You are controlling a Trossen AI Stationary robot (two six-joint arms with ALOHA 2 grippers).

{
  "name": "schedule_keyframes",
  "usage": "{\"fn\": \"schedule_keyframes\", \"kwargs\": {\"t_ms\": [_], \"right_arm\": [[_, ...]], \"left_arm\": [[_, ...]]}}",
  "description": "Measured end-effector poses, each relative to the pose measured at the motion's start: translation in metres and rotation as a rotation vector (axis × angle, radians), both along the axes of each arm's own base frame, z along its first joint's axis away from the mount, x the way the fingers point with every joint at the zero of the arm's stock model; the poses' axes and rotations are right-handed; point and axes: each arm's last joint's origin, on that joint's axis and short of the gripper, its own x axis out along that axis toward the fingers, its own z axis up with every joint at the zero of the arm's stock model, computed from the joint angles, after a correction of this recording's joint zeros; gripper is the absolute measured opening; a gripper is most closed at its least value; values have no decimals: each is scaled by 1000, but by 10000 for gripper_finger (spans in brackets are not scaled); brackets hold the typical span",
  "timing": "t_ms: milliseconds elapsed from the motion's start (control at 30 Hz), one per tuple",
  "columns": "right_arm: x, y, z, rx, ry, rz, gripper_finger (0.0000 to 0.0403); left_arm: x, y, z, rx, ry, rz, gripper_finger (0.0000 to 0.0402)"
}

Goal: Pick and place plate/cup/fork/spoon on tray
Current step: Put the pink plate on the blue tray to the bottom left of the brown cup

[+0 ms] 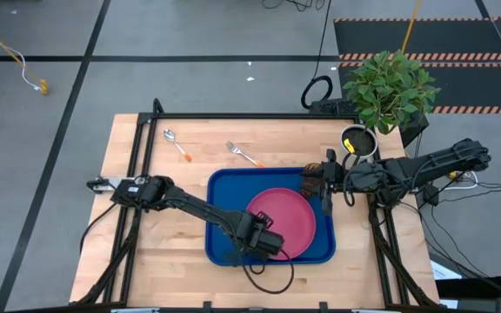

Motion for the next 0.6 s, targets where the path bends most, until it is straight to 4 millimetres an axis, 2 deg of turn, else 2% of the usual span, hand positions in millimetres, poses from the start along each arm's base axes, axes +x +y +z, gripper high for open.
{"fn": "schedule_keyframes", "kwargs": {"t_ms": [100, 333, 600], "right_arm": [[0, 0, 0, 0, 1, 0, 160], [0, 0, 0, -8, 5, 2, 160], [0, 0, 0, -8, 6, 2, 160]], "left_arm": [[0, 0, -1, -7, 2, 0, 120], [-4, 1, -28, 3, 32, 0, 120], [-4, 3, -31, 36, 20, 23, 120]]}}
